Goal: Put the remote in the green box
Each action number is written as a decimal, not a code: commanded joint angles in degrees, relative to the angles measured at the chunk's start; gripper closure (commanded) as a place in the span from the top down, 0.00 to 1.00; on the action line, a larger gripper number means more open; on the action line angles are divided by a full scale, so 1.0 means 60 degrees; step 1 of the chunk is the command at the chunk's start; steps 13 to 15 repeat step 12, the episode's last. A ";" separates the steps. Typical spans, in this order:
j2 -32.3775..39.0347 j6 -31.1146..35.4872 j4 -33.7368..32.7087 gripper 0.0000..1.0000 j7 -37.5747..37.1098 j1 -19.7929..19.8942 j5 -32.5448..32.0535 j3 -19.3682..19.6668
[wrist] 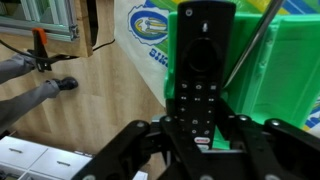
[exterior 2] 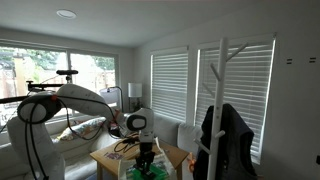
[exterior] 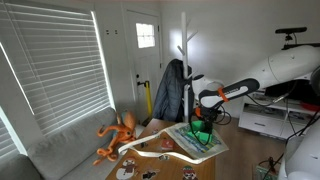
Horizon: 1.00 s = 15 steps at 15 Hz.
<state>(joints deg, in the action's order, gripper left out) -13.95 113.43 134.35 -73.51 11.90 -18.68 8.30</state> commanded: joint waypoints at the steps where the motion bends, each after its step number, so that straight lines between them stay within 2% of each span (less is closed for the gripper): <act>1: -0.0008 -0.0018 0.0024 0.68 -0.0098 0.0073 0.0044 -0.0202; 5: 0.0004 -0.0037 -0.0035 0.95 -0.0160 0.0082 0.0001 -0.0285; 6: -0.0032 0.0035 -0.0055 0.99 -0.0203 0.0118 0.0021 -0.0254; 9: -0.0328 0.0654 -0.0088 1.00 -0.0152 0.0244 0.0659 0.0086; 10: -0.0033 0.0322 -0.0097 1.00 -0.0198 0.0188 0.0212 -0.0164; 15: -0.0127 0.0521 -0.0150 1.00 -0.0187 0.0286 0.0406 -0.0055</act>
